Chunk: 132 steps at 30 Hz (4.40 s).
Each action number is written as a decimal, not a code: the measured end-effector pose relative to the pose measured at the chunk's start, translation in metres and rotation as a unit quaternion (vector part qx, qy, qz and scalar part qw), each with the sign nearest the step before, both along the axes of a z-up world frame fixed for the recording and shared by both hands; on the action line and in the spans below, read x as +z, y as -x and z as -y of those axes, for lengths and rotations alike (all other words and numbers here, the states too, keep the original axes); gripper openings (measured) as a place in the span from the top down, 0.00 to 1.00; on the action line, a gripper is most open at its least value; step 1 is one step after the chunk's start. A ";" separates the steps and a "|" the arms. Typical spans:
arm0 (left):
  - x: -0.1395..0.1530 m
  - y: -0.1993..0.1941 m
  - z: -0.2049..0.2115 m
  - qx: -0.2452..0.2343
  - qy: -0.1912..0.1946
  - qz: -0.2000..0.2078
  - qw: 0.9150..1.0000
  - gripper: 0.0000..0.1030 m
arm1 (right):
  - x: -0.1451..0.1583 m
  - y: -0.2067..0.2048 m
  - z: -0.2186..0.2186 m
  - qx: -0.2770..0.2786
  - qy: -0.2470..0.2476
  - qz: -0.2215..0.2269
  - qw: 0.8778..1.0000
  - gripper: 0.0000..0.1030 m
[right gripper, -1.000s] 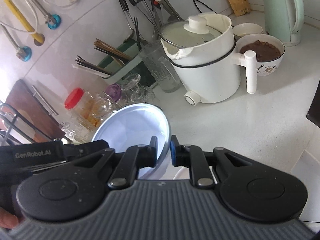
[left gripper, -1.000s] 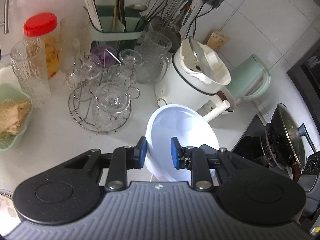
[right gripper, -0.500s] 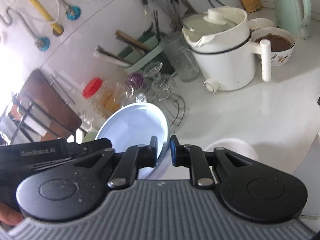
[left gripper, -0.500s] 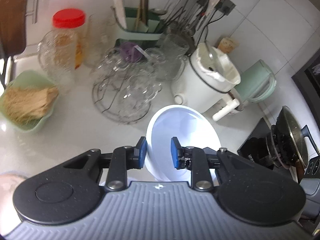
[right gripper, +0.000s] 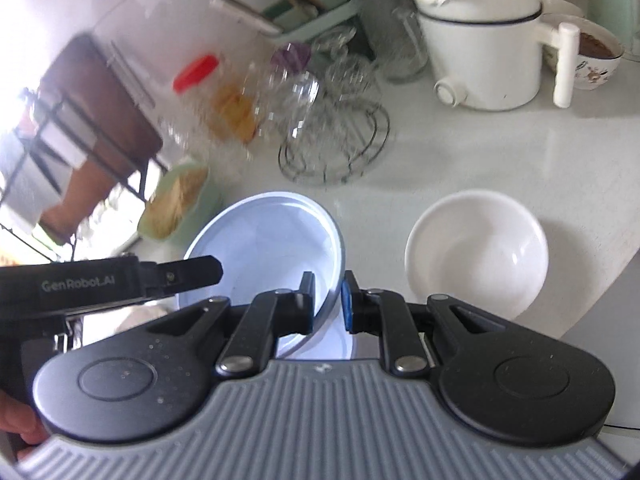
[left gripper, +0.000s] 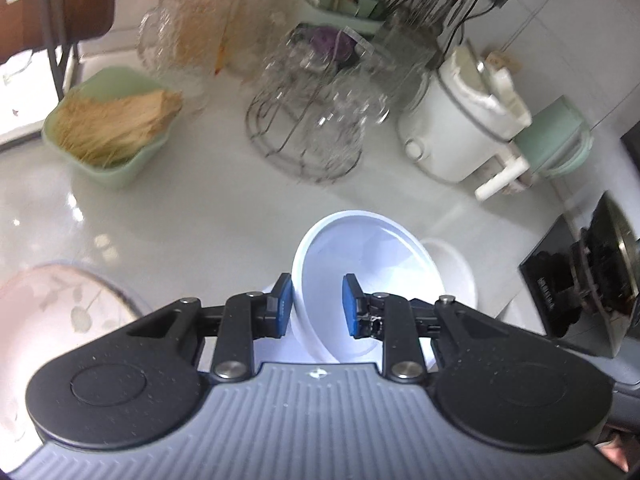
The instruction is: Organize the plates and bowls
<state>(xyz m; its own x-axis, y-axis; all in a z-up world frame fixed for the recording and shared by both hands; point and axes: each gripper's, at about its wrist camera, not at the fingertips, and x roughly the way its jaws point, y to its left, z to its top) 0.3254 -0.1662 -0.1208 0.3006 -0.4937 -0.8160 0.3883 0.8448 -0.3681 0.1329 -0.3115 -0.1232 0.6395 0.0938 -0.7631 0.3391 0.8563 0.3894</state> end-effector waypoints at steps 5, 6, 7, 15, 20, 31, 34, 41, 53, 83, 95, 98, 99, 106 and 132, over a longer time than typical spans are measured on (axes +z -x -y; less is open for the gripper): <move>-0.021 0.003 -0.010 0.009 -0.005 -0.026 1.000 0.71 | -0.014 0.002 -0.011 0.010 0.009 -0.020 1.000 0.83; -0.025 0.004 -0.011 0.010 -0.010 -0.027 1.000 0.71 | -0.016 0.002 -0.013 0.013 0.013 -0.023 1.000 0.83; -0.027 0.005 -0.011 0.010 -0.014 -0.026 1.000 0.71 | -0.018 0.002 -0.015 0.016 0.013 -0.025 0.999 0.83; -0.041 0.008 -0.014 0.007 -0.026 -0.030 0.999 0.71 | -0.028 0.002 -0.022 0.026 0.018 -0.038 0.999 0.82; -0.041 0.009 -0.014 0.004 -0.030 -0.028 0.999 0.71 | -0.031 0.004 -0.022 0.023 0.015 -0.037 0.999 0.82; -0.034 0.002 -0.021 0.000 -0.013 -0.046 0.999 0.59 | -0.023 0.005 -0.025 0.028 0.026 -0.025 0.999 0.82; -0.023 0.005 -0.020 -0.006 -0.017 -0.027 0.999 0.55 | -0.017 0.006 -0.025 0.026 0.037 -0.018 0.999 0.82; -0.001 0.006 -0.017 -0.014 -0.018 0.001 1.000 0.54 | -0.007 0.006 -0.022 0.014 0.031 -0.010 0.999 0.69; 0.062 0.019 -0.016 -0.028 -0.013 0.090 0.995 0.54 | 0.047 0.019 -0.021 -0.012 0.061 0.069 0.996 0.69; 0.097 0.032 0.022 -0.115 0.025 0.146 0.982 0.54 | 0.080 0.053 0.001 -0.117 0.128 0.105 0.979 0.69; 0.075 0.037 0.058 -0.158 0.021 0.113 0.981 0.54 | 0.057 0.074 0.019 -0.162 0.128 0.070 0.976 0.69; 0.064 0.034 0.067 -0.158 0.018 0.105 0.982 0.54 | 0.048 0.076 0.024 -0.161 0.132 0.061 0.976 0.69; 0.060 0.034 0.070 -0.160 0.009 0.108 0.981 0.54 | 0.045 0.077 0.026 -0.159 0.134 0.060 0.976 0.69; 0.037 0.031 0.086 -0.159 -0.018 0.100 0.982 0.54 | 0.021 0.078 0.046 -0.154 0.132 0.047 0.978 0.69; -0.062 0.012 0.159 -0.062 -0.058 -0.035 0.996 0.54 | -0.057 0.047 0.132 -0.067 0.045 0.009 0.997 0.70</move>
<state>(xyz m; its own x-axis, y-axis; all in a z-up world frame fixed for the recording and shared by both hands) 0.3135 -0.3248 -0.1827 0.1845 -0.4239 -0.8867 0.4692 0.8307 -0.2995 0.0856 -0.4433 -0.1798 0.6558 -0.0609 -0.7525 0.4457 0.8358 0.3207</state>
